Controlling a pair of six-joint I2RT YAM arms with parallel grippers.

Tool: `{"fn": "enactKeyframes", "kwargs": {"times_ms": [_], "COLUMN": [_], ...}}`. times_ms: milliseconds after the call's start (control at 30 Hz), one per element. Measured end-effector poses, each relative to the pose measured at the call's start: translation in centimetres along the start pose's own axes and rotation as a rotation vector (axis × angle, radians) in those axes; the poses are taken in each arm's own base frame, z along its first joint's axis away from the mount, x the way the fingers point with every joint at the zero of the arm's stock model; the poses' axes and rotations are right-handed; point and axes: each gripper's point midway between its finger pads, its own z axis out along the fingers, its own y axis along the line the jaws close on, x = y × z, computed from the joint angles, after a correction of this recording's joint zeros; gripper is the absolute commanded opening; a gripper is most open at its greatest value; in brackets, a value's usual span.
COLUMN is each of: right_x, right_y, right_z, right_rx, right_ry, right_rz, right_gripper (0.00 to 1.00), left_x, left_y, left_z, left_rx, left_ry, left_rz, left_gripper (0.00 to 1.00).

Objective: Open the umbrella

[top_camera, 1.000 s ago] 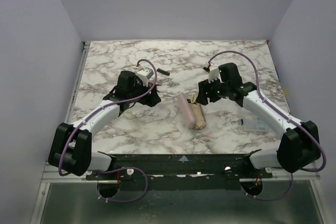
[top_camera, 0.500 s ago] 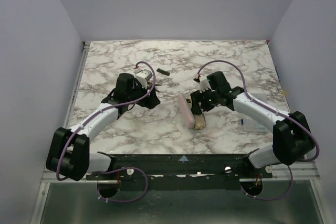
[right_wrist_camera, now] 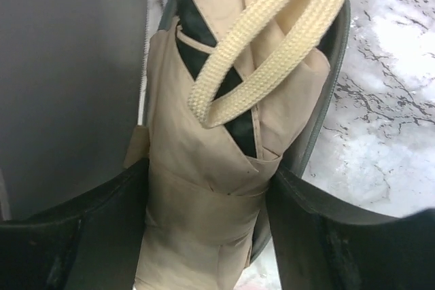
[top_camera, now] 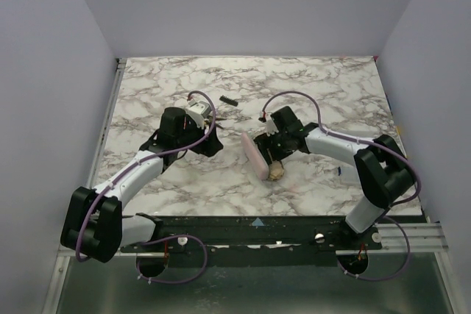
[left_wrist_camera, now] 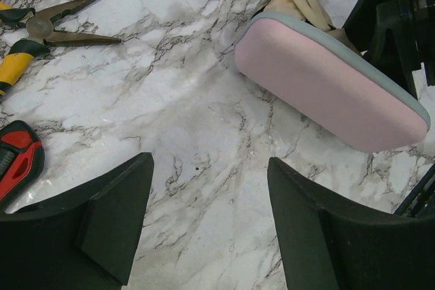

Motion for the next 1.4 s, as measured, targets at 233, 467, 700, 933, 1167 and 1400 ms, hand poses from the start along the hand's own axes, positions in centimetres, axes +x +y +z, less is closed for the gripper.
{"fn": "enactKeyframes", "kwargs": {"times_ms": [233,467,700,933,1167,1400], "right_x": [-1.6,-3.4,-9.0,-14.9,-20.9,-14.4], "right_y": [-1.2,-5.3,-13.4,-19.2,-13.2,-1.4], "right_z": [0.0,-1.8,-5.3,-7.7,-12.6,-8.6], "right_rx": [0.069,0.111,0.165,0.17,0.038,-0.194], "right_ry": [-0.027,-0.05,-0.171,-0.262,-0.423,-0.256], "right_rz": [0.006,0.022,0.064,0.068,-0.08,-0.209], "right_gripper": [0.01,0.0,0.0,0.0,0.0,0.0], "left_x": [0.1,0.1,-0.4,-2.6,-4.8,-5.8], "left_y": [0.2,0.3,0.5,0.6,1.2,1.4], "left_z": [-0.1,-0.1,0.2,0.1,-1.0,-2.7], "left_rx": [-0.012,-0.015,-0.015,-0.022,-0.065,-0.091], "left_ry": [-0.003,-0.003,-0.003,-0.036,-0.088,-0.109], "left_rz": [0.007,0.027,0.05,0.094,0.129,0.143], "left_gripper": [0.69,0.69,0.71,0.98,0.98,0.98]}}
